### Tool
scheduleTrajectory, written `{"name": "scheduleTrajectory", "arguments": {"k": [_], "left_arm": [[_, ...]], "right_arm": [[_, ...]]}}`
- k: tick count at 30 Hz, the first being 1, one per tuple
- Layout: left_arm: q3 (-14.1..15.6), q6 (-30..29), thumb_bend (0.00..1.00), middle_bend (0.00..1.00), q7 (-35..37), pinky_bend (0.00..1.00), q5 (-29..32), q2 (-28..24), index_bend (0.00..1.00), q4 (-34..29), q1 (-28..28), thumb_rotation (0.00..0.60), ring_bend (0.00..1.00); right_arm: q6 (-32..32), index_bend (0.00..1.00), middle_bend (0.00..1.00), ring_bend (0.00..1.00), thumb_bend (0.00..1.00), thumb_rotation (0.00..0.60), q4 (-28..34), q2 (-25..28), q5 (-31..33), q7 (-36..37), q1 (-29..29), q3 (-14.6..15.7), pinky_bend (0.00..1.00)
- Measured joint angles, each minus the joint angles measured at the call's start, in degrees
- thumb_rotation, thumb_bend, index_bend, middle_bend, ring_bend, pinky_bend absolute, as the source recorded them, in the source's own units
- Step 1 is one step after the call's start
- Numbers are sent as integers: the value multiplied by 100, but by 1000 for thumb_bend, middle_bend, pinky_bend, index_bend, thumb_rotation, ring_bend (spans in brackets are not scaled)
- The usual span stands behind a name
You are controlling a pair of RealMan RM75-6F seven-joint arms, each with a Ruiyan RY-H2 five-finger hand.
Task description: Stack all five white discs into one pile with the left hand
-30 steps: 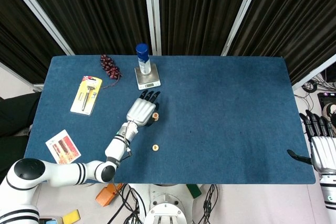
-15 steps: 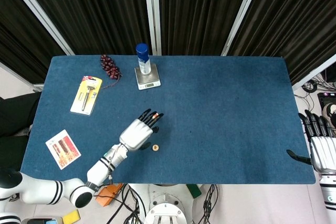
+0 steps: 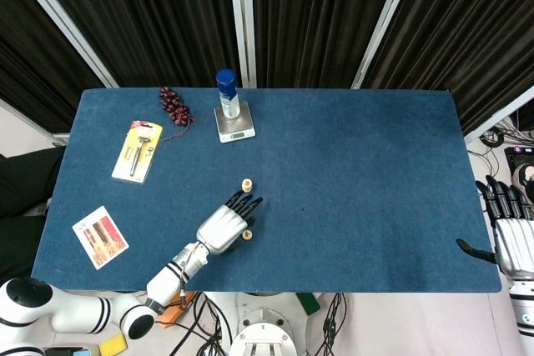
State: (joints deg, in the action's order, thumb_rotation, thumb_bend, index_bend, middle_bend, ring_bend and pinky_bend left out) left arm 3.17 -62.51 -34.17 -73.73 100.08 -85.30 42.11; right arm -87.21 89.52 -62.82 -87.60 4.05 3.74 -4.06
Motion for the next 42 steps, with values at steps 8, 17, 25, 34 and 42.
{"name": "scheduleTrajectory", "arguments": {"k": [8, 17, 25, 34, 42], "left_arm": [[-52, 109, 295, 0, 39, 0, -113, 154, 412, 166, -92, 600, 0], [-174, 232, 316, 0, 9, 0, -134, 191, 434, 200, -124, 600, 0], [-276, 363, 405, 0, 4, 0, -60, 167, 495, 174, -146, 600, 0], [-642, 381, 383, 0, 75, 0, 4, -81, 496, -192, -69, 600, 0], [-1465, 528, 371, 0, -43, 0, 666, -160, 496, -286, 299, 600, 0]], "right_arm": [[-3, 0, 0, 0, 128, 600, 47, 1, -12, -55, 2, 2, 0], [-10, 0, 0, 0, 128, 600, 60, 2, 1, -68, -18, 10, 0], [1, 0, 0, 0, 128, 600, 65, 8, -1, -75, -13, 9, 0], [-4, 0, 0, 0, 128, 600, 41, -11, -23, -60, -3, 4, 0], [29, 0, 0, 0, 128, 600, -30, -55, 10, 11, -10, 17, 0]]}}
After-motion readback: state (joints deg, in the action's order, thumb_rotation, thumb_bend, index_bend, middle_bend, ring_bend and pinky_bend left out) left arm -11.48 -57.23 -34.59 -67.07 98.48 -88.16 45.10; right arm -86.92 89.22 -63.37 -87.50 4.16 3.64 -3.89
